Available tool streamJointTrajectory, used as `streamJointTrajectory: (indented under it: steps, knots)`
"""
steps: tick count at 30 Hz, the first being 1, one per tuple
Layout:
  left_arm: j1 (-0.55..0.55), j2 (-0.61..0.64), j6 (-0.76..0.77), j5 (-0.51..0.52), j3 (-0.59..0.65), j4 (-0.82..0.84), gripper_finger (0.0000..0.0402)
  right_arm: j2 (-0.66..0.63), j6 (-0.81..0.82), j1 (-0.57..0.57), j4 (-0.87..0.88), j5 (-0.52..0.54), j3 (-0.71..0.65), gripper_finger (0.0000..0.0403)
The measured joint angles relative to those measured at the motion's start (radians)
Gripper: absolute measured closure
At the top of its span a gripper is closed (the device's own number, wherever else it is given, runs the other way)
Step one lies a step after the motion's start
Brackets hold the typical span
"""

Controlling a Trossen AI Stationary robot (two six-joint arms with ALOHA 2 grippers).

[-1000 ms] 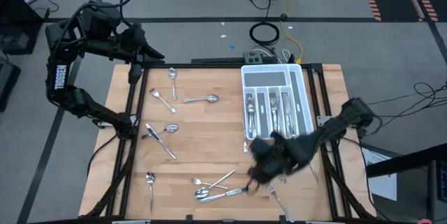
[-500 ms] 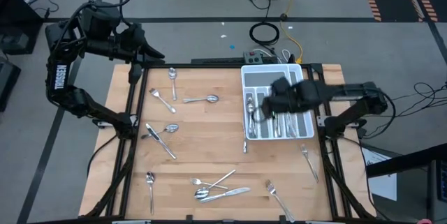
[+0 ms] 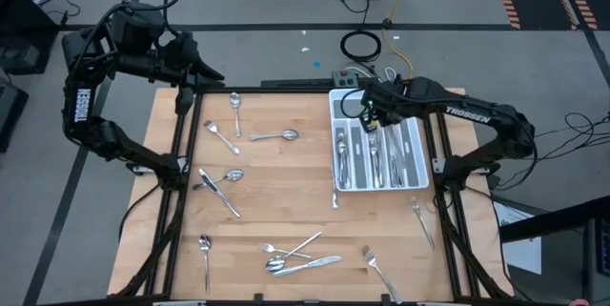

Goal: Sort silverware
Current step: Put the silver knife into the white silverware tray, then put the silver spoon into the white silverware tray

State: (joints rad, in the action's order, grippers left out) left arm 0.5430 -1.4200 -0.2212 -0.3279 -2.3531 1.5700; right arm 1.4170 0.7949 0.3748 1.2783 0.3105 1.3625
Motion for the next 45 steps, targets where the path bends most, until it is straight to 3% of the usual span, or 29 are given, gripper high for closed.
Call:
streamJointTrajectory:
  steps: [9, 16, 30, 34, 41, 45]
  knots:
    - [0.000, 0.000, 0.002, 0.000, 0.000, 0.000, 0.0315, -0.118, 0.062, 0.055, -0.373, -0.152, -0.442, 0.0377]
    - [0.000, 0.000, -0.003, 0.000, 0.000, 0.000, 0.0315, -0.166, 0.106, 0.085, -0.577, -0.165, -0.648, 0.0377]
    - [0.000, 0.000, -0.002, 0.024, 0.000, 0.001, 0.0315, -0.162, 0.027, 0.197, -0.567, -0.162, -0.667, 0.0377]
    - [0.000, 0.000, -0.002, 0.024, 0.000, 0.001, 0.0315, -0.162, 0.039, 0.209, -0.557, -0.100, -0.667, 0.0376]
    - [0.000, 0.000, -0.002, 0.024, 0.000, 0.001, 0.0315, -0.162, 0.023, 0.209, -0.557, -0.070, -0.667, 0.0284]
    - [0.000, 0.000, -0.001, 0.027, 0.000, -0.010, 0.0315, -0.162, 0.023, 0.209, -0.556, -0.070, -0.667, 0.0265]
